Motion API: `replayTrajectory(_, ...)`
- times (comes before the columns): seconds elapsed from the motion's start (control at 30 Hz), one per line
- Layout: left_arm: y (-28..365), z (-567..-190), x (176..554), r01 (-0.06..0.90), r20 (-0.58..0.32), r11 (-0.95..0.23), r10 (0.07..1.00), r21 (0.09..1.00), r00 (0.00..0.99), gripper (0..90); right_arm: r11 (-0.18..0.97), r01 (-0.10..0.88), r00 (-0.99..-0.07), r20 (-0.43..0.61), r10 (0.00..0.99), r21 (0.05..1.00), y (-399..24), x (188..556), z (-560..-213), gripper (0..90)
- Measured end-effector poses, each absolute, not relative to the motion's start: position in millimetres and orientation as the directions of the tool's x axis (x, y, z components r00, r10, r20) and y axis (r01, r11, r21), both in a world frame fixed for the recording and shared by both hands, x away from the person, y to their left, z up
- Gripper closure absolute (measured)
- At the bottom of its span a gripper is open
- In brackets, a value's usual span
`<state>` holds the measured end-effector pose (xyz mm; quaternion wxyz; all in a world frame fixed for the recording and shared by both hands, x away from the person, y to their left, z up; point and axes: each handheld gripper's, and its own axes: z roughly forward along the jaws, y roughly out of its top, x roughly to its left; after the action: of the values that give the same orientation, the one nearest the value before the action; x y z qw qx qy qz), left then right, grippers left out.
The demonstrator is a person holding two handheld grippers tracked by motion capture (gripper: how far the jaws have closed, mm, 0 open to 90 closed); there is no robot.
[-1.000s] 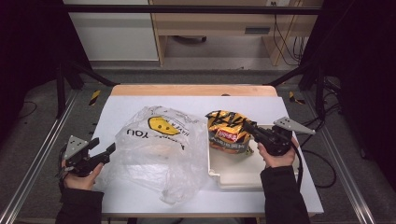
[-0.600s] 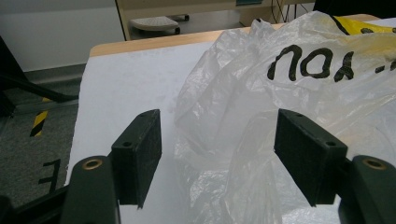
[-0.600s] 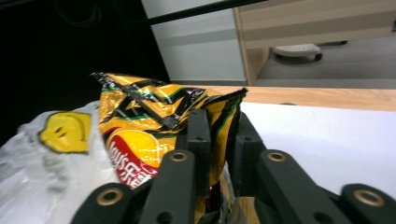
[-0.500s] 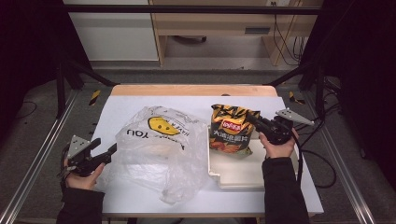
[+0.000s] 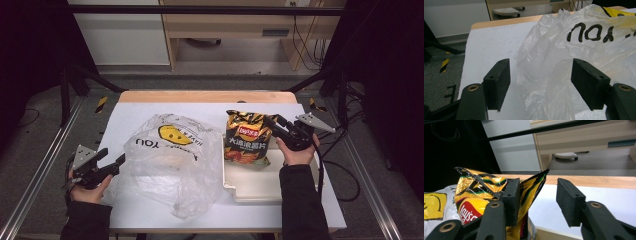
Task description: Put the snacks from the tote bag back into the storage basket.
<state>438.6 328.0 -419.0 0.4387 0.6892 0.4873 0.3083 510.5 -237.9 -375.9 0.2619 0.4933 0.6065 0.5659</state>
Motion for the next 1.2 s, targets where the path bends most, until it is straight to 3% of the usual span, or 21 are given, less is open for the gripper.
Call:
replayTrajectory(0.67, 328, -418, 437, 0.399, -0.002, -0.140, 0.942, 0.906, 0.335, 31.5, -0.067, 0.237, -0.451, 0.171, 0.876, 0.969, -236, 470, -358, 45.9)
replayTrajectory(0.87, 328, -418, 437, 0.396, -0.001, -0.139, 0.942, 0.907, 0.334, 31.5, -0.013, 0.236, -0.462, 0.124, 0.878, 0.972, -236, 454, -361, 48.6)
replayTrajectory(0.97, 327, -418, 437, 0.398, 0.000, -0.142, 0.942, 0.906, 0.336, 31.5, -0.012, 0.239, -0.459, 0.124, 0.880, 0.971, -237, 452, -364, 55.2)
replayTrajectory(1.2, 327, -418, 438, 0.399, 0.000, -0.141, 0.943, 0.906, 0.334, 31.5, 0.012, 0.279, -0.476, 0.128, 0.870, 0.960, -227, 462, -369, 85.4)
